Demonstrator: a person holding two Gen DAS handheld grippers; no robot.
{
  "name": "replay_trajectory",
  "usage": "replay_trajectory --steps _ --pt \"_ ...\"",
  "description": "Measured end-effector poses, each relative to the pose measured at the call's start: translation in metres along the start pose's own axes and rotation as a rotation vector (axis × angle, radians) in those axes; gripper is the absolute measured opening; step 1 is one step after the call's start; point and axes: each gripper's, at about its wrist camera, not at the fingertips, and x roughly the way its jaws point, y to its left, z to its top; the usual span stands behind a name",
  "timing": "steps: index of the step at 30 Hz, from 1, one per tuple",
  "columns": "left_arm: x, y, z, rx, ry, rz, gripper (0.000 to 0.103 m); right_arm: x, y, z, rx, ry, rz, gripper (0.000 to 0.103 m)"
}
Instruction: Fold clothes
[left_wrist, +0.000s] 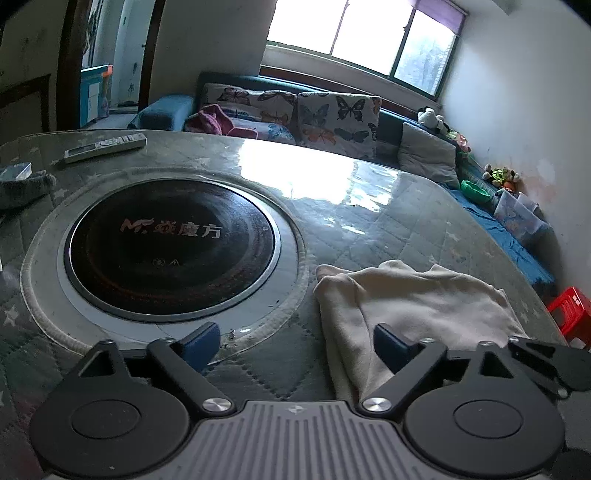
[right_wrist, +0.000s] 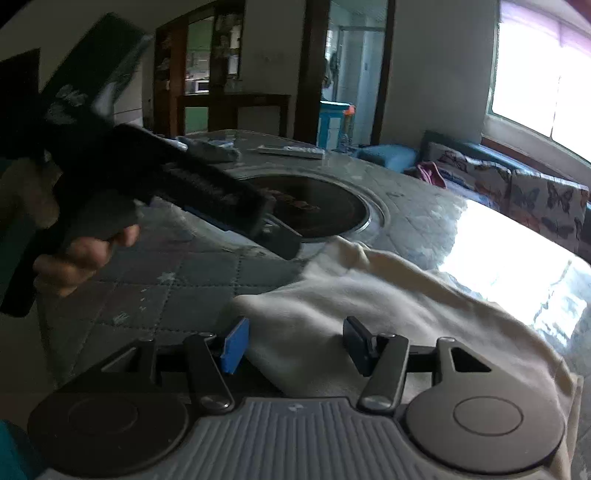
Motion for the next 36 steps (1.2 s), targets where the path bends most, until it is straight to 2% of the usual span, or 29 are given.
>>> replay_trajectory --steps 2,7,11,15,19,23,28,32,36 --pt "0.002 -0.003 0.001 0.001 0.008 0.003 0.094 -0.004 0.005 0.001 -0.02 -0.012 0.014 0.057" --pt "0.006 -0.01 0.005 -0.008 0.031 0.008 0.103 -0.001 0.018 0.003 -0.108 -0.009 0.033 0.057" --pt "0.011 -0.007 0.009 -0.052 0.066 -0.003 0.103 0.007 0.032 0.003 -0.185 0.007 0.036 0.052" --pt "0.014 -0.003 0.011 -0.115 0.09 -0.021 0.103 0.015 0.042 0.001 -0.253 0.024 0.002 0.049" --pt "0.017 -0.001 0.011 -0.182 0.114 -0.051 0.103 0.021 0.042 0.001 -0.266 0.038 -0.025 0.032" --pt "0.019 0.002 0.011 -0.249 0.138 -0.08 0.103 0.017 0.033 0.004 -0.21 0.019 -0.027 0.015" --pt "0.022 0.004 0.011 -0.334 0.168 -0.117 0.103 0.002 0.01 0.014 -0.06 -0.027 0.014 0.012" --pt "0.031 0.003 0.009 -0.452 0.211 -0.183 0.103 -0.01 -0.014 0.021 0.067 -0.057 0.055 0.011" --pt "0.039 0.001 0.007 -0.546 0.224 -0.232 0.101 -0.025 -0.031 0.022 0.128 -0.079 0.082 0.011"
